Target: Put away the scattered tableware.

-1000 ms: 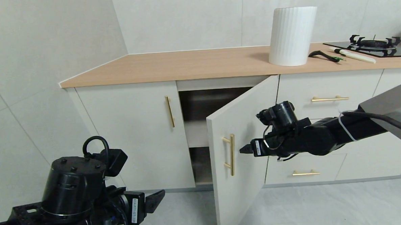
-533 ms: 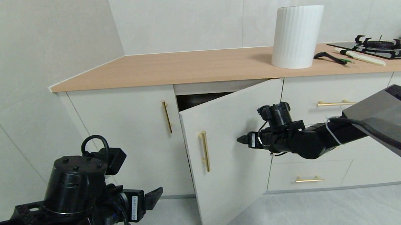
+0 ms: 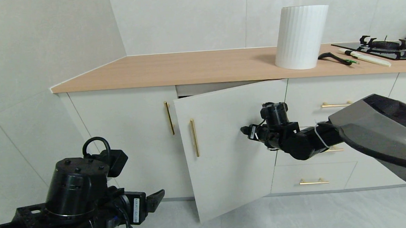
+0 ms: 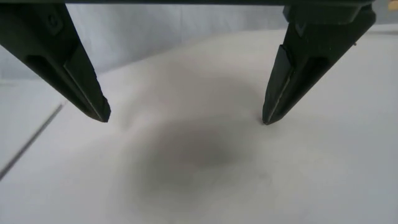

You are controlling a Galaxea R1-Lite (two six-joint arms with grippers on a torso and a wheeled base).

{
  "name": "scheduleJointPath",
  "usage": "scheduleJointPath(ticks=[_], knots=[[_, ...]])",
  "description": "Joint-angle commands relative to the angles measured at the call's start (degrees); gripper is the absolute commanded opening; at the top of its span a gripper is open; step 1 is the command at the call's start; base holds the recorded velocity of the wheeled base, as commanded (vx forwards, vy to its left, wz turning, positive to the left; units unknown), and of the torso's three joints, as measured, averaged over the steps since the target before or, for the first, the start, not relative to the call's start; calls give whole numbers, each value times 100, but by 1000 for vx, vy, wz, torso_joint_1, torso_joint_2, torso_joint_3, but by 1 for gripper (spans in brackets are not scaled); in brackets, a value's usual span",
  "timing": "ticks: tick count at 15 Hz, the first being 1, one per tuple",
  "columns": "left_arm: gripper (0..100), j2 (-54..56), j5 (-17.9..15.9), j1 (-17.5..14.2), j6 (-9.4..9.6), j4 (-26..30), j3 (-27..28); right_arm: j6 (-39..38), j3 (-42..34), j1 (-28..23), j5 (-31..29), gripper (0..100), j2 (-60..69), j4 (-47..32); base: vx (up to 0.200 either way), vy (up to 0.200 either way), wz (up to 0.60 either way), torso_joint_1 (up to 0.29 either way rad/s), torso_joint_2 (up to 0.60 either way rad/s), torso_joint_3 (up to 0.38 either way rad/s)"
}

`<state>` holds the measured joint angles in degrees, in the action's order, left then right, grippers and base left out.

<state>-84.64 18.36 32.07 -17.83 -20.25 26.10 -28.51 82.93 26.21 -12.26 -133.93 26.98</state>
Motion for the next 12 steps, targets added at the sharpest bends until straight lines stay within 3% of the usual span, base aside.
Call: scheduleJointPath(ticks=[1,12], knots=[[100,-18,1,1,-1,-5,-17,-93,144,-142,-4,100,-248,229,0,0,0,0,0,0],[100,-9,10,1,-1,-5,-8,-427,1331,-503,-646,100,-960,405,0,0,0,0,0,0]])
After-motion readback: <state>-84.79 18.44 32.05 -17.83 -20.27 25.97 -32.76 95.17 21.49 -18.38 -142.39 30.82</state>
